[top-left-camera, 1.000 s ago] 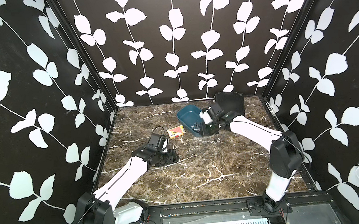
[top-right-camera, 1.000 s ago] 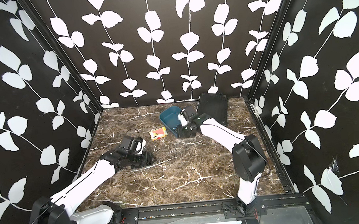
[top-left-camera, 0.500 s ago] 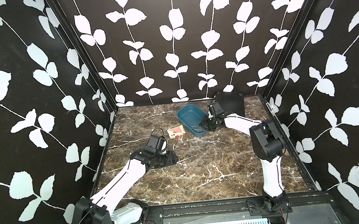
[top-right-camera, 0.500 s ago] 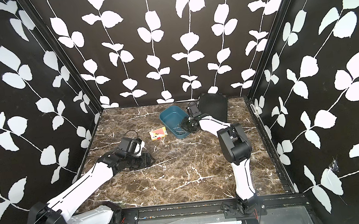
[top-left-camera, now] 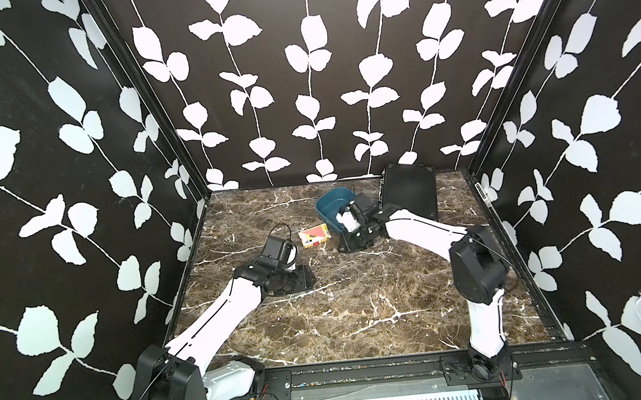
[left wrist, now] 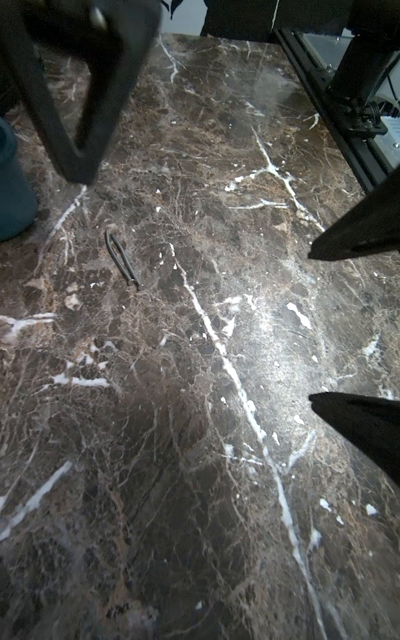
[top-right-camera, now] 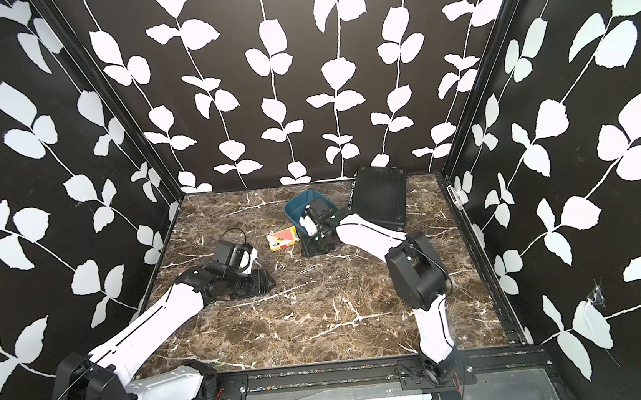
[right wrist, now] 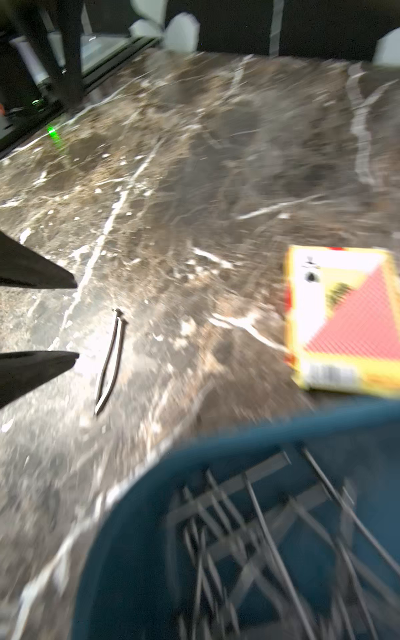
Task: Put the nails on the desktop into the storage box
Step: Place the nail in the storage box, then pick up the nail from the center of the board.
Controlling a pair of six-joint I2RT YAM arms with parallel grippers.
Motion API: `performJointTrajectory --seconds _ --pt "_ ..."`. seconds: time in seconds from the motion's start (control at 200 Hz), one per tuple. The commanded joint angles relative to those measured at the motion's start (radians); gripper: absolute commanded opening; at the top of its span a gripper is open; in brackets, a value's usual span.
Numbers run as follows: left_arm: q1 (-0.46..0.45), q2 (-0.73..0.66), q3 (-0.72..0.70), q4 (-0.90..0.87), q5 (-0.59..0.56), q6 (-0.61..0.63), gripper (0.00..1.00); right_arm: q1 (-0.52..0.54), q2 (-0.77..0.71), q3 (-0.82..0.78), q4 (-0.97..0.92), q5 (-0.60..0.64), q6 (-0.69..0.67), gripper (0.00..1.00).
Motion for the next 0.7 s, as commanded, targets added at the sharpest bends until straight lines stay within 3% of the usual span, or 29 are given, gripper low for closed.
performJointTrajectory --seconds 0.0,0.415,0.695 --pt "0.01 -0.051 -0.022 -0.044 -0.005 0.017 0.63 0.0 0.071 0.076 -0.061 0.0 -0.085 0.32" --pt "0.012 -0.13 -0.061 -0.06 0.002 -0.003 0.63 0.01 0.246 0.195 -0.156 0.127 -0.124 0.32" --pt "0.012 -0.098 -0.067 -0.029 0.02 -0.013 0.63 0.023 0.101 -0.082 -0.116 0.126 -0.121 0.32"
